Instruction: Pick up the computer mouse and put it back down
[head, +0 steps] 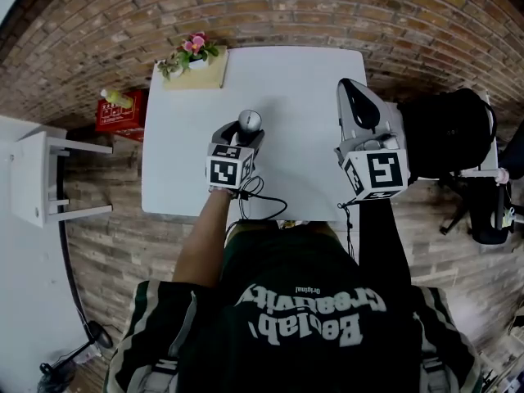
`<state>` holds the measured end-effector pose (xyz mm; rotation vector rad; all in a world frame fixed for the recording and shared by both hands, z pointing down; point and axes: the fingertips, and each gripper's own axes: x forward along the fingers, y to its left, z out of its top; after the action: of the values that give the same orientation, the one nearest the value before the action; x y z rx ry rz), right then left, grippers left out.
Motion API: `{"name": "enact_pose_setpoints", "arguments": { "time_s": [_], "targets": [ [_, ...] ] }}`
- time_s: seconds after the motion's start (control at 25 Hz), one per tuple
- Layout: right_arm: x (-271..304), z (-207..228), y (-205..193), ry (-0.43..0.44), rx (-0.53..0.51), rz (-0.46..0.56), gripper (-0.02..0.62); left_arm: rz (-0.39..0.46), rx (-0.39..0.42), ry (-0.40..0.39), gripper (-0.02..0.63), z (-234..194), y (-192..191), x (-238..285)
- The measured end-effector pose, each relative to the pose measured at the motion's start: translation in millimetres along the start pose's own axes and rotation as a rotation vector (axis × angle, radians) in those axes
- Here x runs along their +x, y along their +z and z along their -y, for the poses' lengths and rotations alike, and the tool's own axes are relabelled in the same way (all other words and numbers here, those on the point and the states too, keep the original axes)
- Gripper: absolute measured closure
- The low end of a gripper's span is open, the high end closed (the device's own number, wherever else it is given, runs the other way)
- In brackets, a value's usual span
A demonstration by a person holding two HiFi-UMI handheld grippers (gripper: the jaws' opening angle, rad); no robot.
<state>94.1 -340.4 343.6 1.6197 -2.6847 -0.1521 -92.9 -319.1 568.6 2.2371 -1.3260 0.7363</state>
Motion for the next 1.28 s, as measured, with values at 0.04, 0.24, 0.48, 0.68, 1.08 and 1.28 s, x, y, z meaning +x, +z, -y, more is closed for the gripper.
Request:
{"name": "enact_pose_setpoints", "arguments": {
  "time_s": [0.04,0.24,0.48,0.68,1.08,1.28],
  "targets": [
    [-0.3,-0.2,-1.0,-0.001,-0.001,-0.004,0.577,-0.024,-0.003,0.001,0.319,-1.9,-10.4,4.0],
    [-1.5,-0.5,-3.4,-0.006,-0.006,-0.010,0.577,-0.114,-0.013,0.022,0.319,-15.6,-47.2,16.0],
    [-3.6,-4.7,-0.2,-0.001,-0.013,-0.007,0.577,-0.195,-0.027,0.049,0.318,-25.4,-78.0,19.8],
    [-3.9,-8.4,-1.2,0.004,-0.016,-0.010,0.577,-0.253,-0.040,0.050,0.318,-27.2,-100.7,23.6],
    [-7.0,-12.7,-3.3,0.013,-0.021,-0.019,0.577,-0.317,-0.047,0.079,0.311,-31.1,-124.6,30.3],
    [-8.9,-10.1,-5.5,0.008,-0.018,-0.020,0.577,-0.281,0.004,0.098,0.305,-32.8,-125.4,37.1]
  ]
}}
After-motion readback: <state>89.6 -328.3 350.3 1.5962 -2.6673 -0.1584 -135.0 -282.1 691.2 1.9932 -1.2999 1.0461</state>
